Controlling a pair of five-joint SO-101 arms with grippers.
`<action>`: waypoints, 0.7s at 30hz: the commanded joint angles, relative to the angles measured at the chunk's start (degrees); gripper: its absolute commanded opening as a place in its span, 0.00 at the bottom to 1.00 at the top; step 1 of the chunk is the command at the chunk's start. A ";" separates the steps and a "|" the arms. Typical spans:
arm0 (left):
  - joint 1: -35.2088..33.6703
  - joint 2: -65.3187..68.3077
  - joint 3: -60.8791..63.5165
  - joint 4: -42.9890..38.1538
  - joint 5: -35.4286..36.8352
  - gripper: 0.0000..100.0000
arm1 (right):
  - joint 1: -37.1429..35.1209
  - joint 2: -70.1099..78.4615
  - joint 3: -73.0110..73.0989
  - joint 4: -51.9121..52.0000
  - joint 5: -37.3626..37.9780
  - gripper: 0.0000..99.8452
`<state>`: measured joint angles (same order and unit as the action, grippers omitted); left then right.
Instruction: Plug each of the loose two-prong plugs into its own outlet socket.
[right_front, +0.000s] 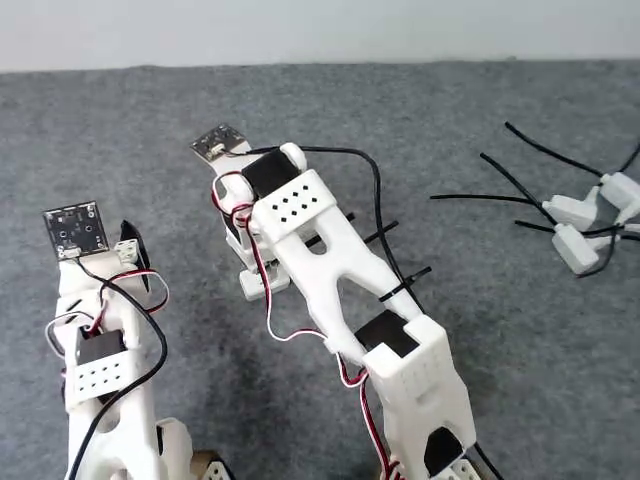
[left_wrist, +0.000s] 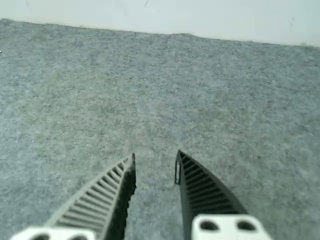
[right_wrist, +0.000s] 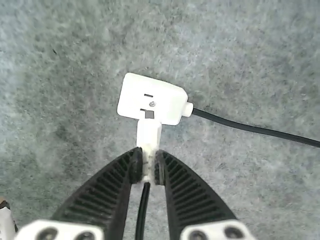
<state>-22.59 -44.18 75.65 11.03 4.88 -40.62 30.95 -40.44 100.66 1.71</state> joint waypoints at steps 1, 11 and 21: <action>-0.18 0.18 -3.38 -1.49 0.53 0.13 | 0.66 -0.48 -1.93 1.27 -0.62 0.01; -0.09 0.44 -3.38 -1.58 0.35 0.13 | 0.66 1.89 -2.29 -0.22 -0.62 0.01; 0.00 0.44 -3.38 -1.67 0.26 0.13 | 0.57 2.07 -2.37 -1.27 -0.62 0.01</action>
<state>-22.59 -43.82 75.65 10.95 4.88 -40.62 34.29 -40.44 100.13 1.71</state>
